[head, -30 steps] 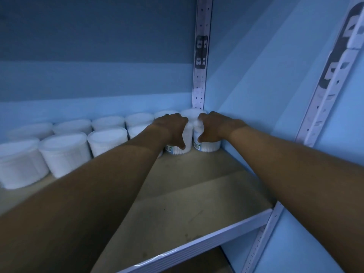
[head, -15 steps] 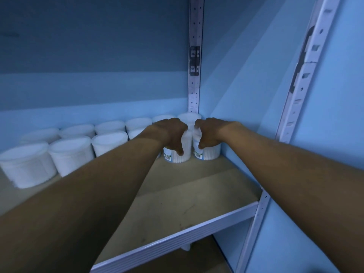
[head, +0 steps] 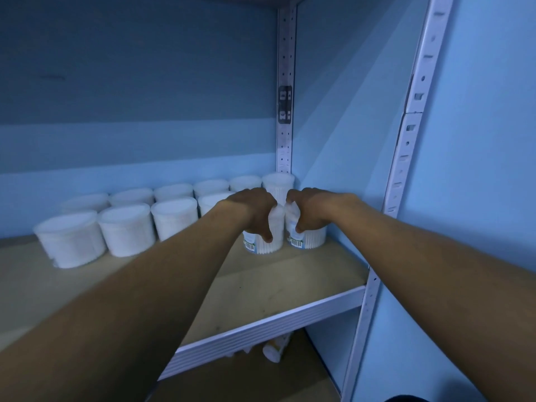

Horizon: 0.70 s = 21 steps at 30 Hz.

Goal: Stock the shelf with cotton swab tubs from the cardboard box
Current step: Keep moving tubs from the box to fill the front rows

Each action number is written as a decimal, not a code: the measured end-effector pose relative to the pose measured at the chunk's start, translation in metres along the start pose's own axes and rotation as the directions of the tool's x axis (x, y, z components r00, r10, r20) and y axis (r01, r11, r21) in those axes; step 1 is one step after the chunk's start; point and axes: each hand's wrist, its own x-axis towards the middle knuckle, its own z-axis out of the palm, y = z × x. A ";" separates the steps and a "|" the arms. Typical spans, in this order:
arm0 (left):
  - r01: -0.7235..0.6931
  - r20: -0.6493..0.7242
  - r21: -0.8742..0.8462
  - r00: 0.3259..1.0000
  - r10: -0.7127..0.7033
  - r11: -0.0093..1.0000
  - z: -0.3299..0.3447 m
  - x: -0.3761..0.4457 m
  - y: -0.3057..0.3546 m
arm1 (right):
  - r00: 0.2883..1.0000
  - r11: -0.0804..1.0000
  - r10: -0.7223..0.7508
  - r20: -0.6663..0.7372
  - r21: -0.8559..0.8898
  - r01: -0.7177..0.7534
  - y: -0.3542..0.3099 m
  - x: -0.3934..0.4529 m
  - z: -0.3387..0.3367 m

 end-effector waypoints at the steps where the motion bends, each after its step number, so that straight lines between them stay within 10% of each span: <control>1: 0.005 0.001 -0.007 1.000 -0.005 1.000 0.000 -0.003 0.001 | 1.000 1.000 -0.002 -0.002 0.000 0.002 0.000 -0.003 0.000; 21: 0.044 -0.027 -0.051 0.999 -0.045 0.998 -0.002 -0.069 0.027 | 0.999 0.997 -0.050 -0.007 0.055 0.050 -0.009 -0.066 0.005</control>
